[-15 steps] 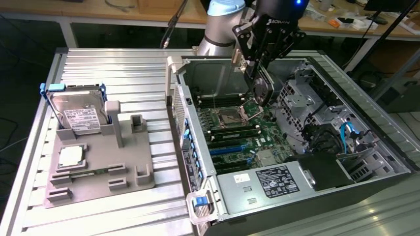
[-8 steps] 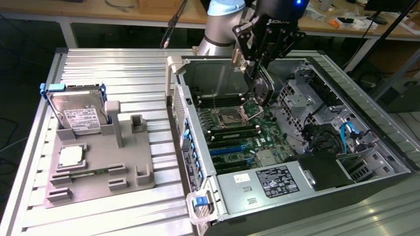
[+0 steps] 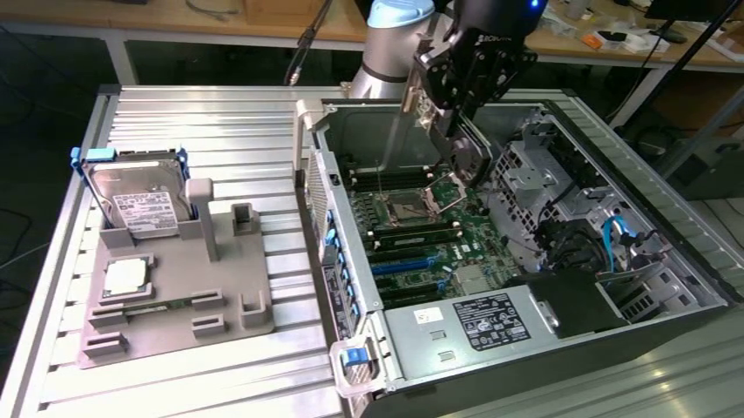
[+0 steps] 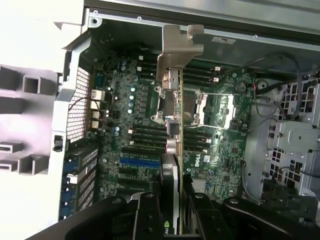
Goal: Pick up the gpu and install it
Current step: 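Insert the gpu into the slot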
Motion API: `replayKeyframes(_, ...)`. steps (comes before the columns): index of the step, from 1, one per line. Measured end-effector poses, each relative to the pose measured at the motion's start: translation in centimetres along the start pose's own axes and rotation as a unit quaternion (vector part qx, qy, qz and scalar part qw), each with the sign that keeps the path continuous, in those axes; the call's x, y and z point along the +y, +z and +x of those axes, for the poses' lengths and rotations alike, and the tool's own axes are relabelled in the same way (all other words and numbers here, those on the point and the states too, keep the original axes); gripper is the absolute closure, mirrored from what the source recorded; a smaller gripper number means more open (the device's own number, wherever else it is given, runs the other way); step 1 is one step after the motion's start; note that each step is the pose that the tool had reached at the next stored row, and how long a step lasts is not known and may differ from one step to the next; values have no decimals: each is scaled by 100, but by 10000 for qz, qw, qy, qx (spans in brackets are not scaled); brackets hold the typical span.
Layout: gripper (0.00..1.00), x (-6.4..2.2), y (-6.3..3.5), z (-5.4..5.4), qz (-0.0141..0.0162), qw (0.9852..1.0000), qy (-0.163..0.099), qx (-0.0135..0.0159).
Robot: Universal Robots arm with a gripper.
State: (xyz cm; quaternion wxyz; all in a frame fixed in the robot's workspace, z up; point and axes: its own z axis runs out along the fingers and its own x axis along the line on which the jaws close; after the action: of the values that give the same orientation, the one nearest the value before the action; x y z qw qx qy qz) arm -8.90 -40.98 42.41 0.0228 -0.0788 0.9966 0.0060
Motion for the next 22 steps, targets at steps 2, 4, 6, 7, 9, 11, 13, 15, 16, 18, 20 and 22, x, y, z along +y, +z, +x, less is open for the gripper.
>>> replayKeyframes(2, 73, 0, 0, 0, -8, 9998, -180, 1)
replayKeyframes(4, 73, 0, 1, 0, -17, 9993, -362, 3)
replayKeyframes(6, 73, 0, 2, 0, -26, 9984, -572, 5)
replayKeyframes(7, 73, 0, 3, 0, -34, 9973, -735, 6)
replayKeyframes(9, 73, 0, 5, 0, -44, 9954, -959, 8)
replayKeyframes(11, 73, 0, 6, 0, -53, 9934, -1143, 10)
replayKeyframes(13, 73, 0, 8, 0, -61, 9911, -1328, 11)
replayKeyframes(15, 73, 0, 10, 1, -69, 9887, -1501, 13)
replayKeyframes(16, 73, 0, 12, 1, -74, 9870, -1607, 13)
replayKeyframes(18, 73, 0, 16, 1, -84, 9833, -1820, 15)
replayKeyframes(20, 73, 0, 20, 1, -93, 9797, -2004, 17)
replayKeyframes(22, 73, 0, 24, 1, -101, 9760, -2177, 18)
